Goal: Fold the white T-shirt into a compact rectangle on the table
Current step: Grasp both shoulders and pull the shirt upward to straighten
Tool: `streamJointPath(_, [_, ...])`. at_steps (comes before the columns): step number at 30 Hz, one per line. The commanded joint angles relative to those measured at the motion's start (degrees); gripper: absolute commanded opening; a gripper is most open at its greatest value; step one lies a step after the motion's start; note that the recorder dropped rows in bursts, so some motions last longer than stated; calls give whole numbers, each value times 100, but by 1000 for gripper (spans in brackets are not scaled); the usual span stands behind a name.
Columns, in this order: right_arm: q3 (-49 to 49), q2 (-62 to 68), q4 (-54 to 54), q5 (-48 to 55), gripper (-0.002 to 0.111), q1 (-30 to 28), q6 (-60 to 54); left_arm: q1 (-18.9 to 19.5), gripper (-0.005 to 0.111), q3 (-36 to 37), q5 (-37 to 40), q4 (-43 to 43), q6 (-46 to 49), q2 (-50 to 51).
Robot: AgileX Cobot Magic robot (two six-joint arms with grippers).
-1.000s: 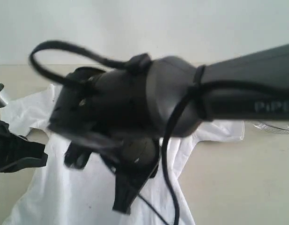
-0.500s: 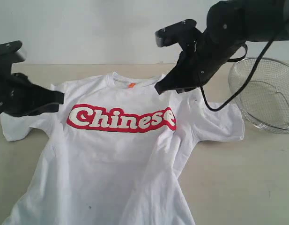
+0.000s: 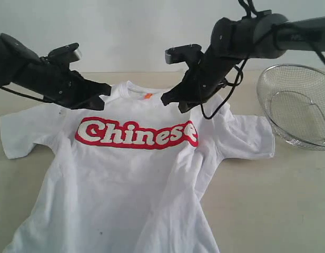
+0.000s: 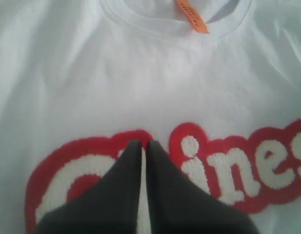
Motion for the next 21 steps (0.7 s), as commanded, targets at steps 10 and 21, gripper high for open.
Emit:
streamJointPath(10, [-684, 884, -83, 351, 0, -500, 279, -1, 4, -1089, 180, 199, -319, 1148])
streamJointPath(21, [-2066, 1777, -116, 463, 0, -722, 642, -1, 4, -1614, 17, 477, -689, 1597])
